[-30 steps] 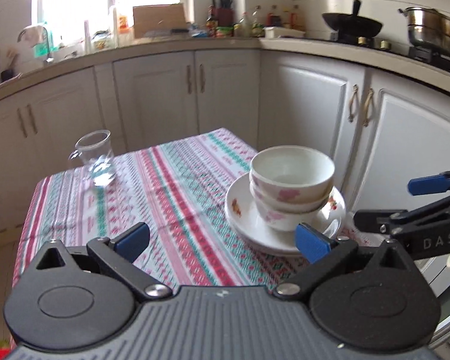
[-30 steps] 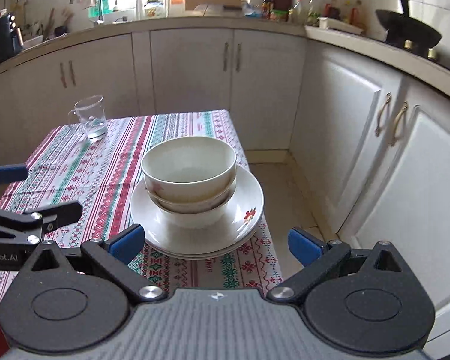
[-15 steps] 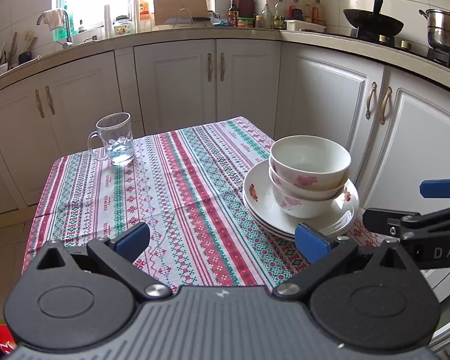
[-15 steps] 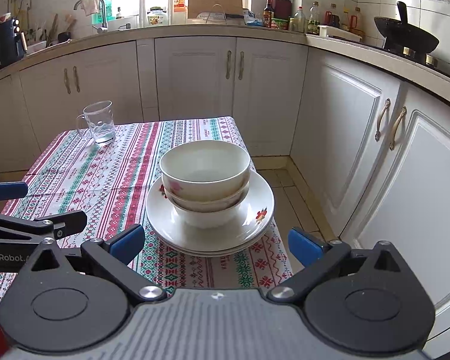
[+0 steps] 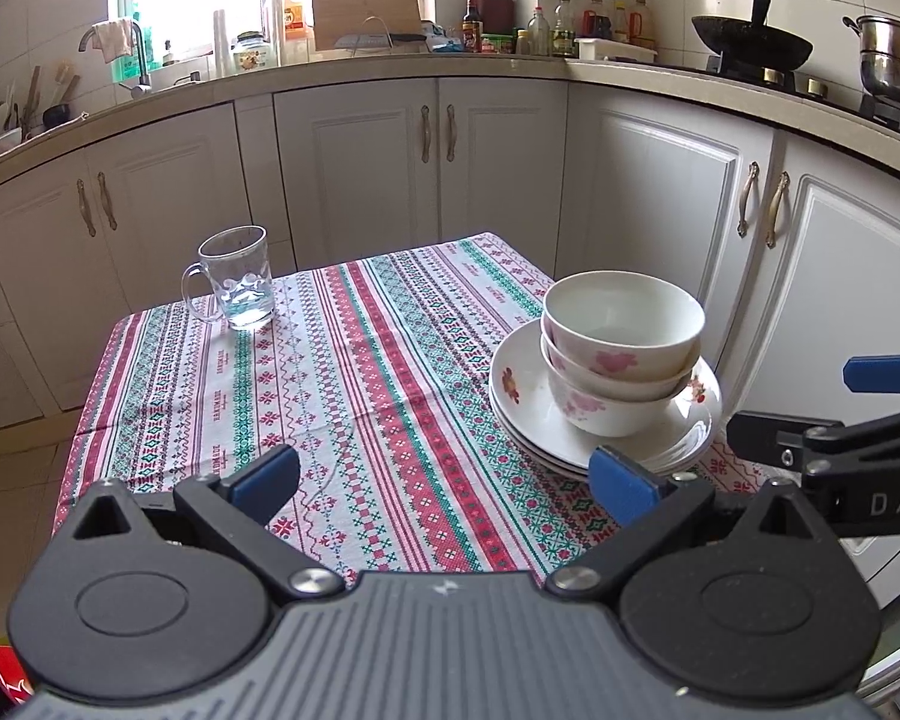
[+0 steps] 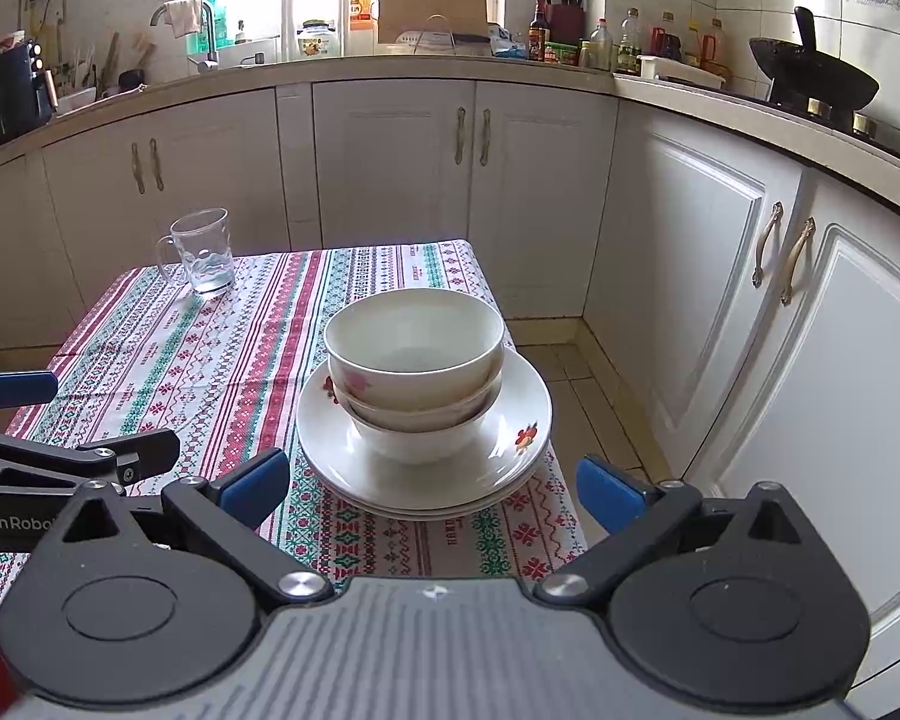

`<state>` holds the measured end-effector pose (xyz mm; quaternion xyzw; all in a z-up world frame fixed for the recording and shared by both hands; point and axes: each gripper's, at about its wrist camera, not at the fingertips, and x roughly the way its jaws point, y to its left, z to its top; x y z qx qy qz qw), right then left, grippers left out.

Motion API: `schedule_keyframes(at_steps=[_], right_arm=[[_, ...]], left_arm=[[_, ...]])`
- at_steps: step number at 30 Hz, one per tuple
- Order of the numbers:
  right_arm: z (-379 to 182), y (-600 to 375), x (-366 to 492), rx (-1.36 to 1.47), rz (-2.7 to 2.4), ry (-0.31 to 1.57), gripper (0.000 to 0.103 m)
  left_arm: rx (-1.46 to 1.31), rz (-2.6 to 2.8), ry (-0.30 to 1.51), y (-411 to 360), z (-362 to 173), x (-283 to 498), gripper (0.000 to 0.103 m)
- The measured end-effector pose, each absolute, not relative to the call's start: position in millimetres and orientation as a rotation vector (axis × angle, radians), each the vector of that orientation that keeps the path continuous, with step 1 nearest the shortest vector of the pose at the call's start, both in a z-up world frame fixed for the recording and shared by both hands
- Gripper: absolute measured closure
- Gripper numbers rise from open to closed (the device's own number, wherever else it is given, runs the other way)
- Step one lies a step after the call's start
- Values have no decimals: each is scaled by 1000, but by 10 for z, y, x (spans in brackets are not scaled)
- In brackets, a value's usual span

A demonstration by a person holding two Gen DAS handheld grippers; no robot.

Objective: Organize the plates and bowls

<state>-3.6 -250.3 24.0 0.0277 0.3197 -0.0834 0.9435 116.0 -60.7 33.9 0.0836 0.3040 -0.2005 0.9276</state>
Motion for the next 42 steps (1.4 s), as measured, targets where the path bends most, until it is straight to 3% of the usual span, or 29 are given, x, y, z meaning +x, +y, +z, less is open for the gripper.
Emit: schedule_keyframes(at_steps=[42], right_arm=[[261,-2495,-36,48,-176,646,0]], left_arm=[[179,-399,627,-647,335,1169,2]])
